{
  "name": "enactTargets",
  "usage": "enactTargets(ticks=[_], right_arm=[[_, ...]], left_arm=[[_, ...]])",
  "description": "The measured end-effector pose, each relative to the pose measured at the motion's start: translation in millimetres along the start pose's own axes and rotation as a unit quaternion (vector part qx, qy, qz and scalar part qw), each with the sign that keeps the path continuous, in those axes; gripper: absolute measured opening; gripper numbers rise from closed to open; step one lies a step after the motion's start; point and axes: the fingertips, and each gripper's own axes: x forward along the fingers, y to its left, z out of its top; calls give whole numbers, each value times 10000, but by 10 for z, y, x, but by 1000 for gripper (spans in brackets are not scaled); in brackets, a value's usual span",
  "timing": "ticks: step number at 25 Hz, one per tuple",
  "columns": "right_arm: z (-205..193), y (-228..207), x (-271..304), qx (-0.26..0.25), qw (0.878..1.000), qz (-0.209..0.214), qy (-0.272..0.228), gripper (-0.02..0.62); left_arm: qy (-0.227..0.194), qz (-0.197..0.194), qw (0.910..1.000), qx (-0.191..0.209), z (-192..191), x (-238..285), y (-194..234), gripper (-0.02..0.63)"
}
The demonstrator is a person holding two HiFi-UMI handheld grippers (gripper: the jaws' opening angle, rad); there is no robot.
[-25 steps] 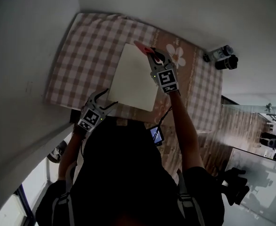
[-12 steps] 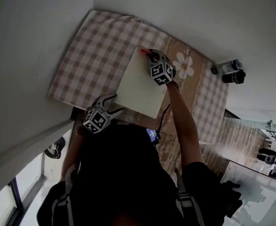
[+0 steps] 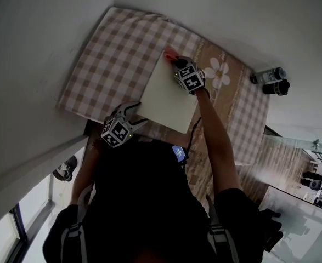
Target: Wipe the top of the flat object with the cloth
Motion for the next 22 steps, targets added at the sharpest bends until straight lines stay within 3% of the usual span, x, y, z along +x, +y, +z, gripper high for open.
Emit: enactTargets(ticks=[3, 7, 11, 22], right_arm=[[-43, -139, 53, 130, 9998, 153, 17, 23], [-114, 249, -116, 225, 9991, 347, 56, 21], [-90, -181, 145, 339, 9978, 560, 112, 21], [-100, 16, 78, 243, 9968, 738, 174, 21]], left_arm=[[91, -19, 9999, -138, 102, 114, 76, 314], [167, -155, 9996, -136, 20, -132, -197, 316], [236, -196, 9994, -141, 132, 240, 237, 316], [156, -278, 9994, -161, 140, 234, 239, 318]])
